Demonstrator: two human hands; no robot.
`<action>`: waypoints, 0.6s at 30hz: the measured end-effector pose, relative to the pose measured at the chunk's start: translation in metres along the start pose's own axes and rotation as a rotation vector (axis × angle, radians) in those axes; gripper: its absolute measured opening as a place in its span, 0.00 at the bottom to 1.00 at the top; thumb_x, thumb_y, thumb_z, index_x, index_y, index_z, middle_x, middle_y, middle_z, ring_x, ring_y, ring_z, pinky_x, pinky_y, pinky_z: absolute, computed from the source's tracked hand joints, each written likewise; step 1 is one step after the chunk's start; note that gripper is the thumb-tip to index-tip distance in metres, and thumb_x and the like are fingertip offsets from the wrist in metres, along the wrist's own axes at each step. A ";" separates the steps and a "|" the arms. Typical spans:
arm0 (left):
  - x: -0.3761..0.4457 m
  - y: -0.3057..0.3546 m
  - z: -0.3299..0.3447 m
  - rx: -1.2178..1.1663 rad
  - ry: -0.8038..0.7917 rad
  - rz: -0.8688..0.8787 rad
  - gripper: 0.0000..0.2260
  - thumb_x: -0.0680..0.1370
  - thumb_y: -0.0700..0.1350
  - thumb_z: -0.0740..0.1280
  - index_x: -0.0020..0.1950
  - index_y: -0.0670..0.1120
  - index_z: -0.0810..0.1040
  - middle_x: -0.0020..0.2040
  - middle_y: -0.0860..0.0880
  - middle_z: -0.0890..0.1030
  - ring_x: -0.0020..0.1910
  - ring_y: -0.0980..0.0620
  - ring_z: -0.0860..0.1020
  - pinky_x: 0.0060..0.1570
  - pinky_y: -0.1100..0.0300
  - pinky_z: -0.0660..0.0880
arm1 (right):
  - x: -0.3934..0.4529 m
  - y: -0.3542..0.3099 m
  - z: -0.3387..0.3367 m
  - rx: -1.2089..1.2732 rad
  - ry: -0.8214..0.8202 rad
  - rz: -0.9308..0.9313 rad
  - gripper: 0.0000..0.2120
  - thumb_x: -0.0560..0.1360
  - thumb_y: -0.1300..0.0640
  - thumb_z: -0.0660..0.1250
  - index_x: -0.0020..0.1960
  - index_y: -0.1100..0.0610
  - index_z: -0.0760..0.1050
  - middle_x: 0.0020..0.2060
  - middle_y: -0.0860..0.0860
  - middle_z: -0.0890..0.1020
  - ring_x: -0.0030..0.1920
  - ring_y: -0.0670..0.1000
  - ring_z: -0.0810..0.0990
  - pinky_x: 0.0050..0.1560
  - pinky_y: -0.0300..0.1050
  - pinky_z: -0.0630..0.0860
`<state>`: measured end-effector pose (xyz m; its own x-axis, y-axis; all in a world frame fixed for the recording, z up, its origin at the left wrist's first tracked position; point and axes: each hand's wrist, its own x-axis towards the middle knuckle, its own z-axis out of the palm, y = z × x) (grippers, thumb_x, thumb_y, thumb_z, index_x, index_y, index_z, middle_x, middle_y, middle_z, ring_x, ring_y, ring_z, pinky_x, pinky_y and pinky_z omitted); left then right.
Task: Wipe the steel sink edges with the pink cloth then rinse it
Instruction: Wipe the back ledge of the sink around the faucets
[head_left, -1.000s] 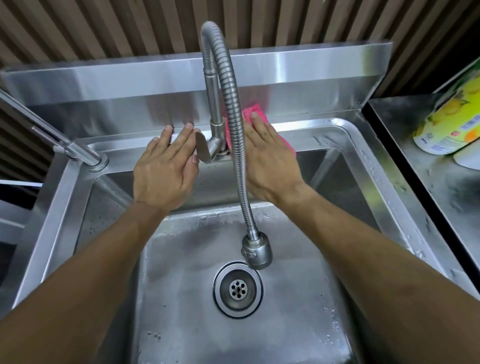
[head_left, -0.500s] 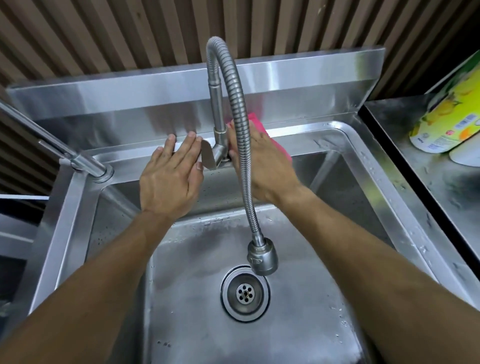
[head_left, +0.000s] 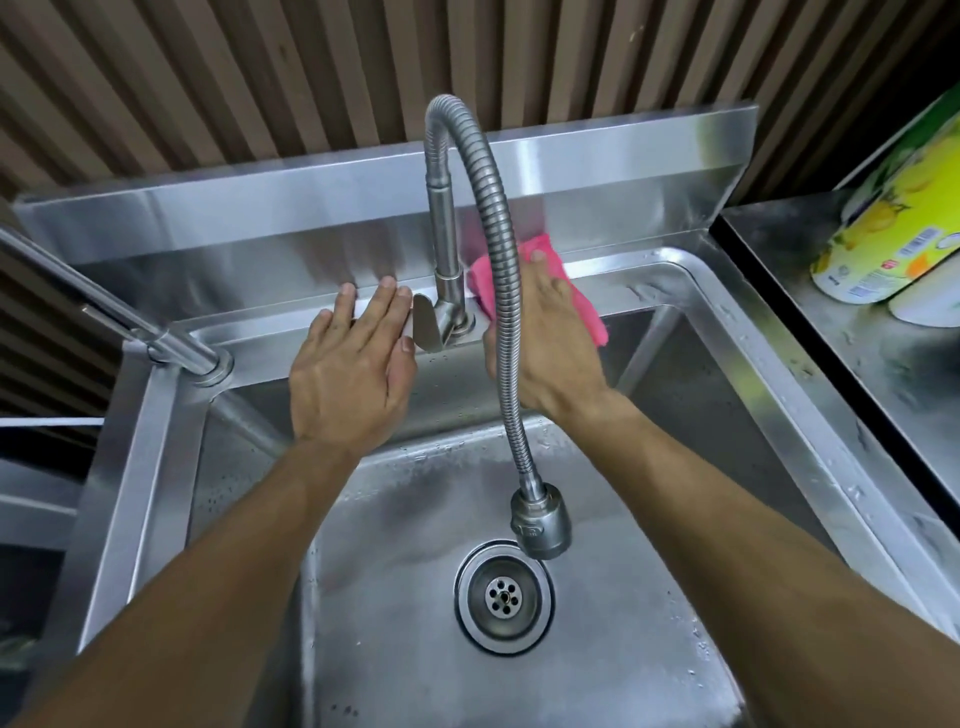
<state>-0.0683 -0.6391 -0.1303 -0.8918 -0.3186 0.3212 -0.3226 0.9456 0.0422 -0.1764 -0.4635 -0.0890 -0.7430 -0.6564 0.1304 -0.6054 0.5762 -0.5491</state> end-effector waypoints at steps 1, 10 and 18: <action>0.000 0.000 0.000 0.000 -0.001 0.004 0.25 0.85 0.53 0.47 0.82 0.51 0.64 0.80 0.52 0.65 0.80 0.42 0.62 0.78 0.47 0.61 | 0.001 -0.002 -0.004 0.015 -0.077 -0.082 0.29 0.80 0.42 0.47 0.75 0.58 0.63 0.76 0.61 0.69 0.79 0.62 0.64 0.80 0.62 0.59; -0.003 -0.007 -0.006 0.014 -0.078 0.062 0.28 0.85 0.57 0.46 0.84 0.47 0.56 0.83 0.48 0.58 0.83 0.43 0.55 0.81 0.47 0.53 | -0.012 0.039 -0.019 -0.468 -0.152 -0.302 0.35 0.86 0.38 0.46 0.84 0.56 0.40 0.84 0.54 0.43 0.83 0.54 0.37 0.82 0.52 0.36; -0.006 -0.007 -0.009 0.052 -0.121 0.045 0.31 0.84 0.62 0.47 0.84 0.50 0.50 0.84 0.48 0.53 0.83 0.45 0.51 0.81 0.49 0.50 | 0.013 0.035 -0.013 -0.378 -0.157 -0.472 0.34 0.83 0.44 0.44 0.84 0.58 0.44 0.83 0.58 0.51 0.83 0.53 0.43 0.83 0.52 0.44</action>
<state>-0.0581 -0.6432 -0.1244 -0.9363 -0.2848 0.2054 -0.2950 0.9553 -0.0201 -0.2115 -0.4455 -0.0960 -0.3372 -0.9295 0.1492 -0.9388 0.3200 -0.1275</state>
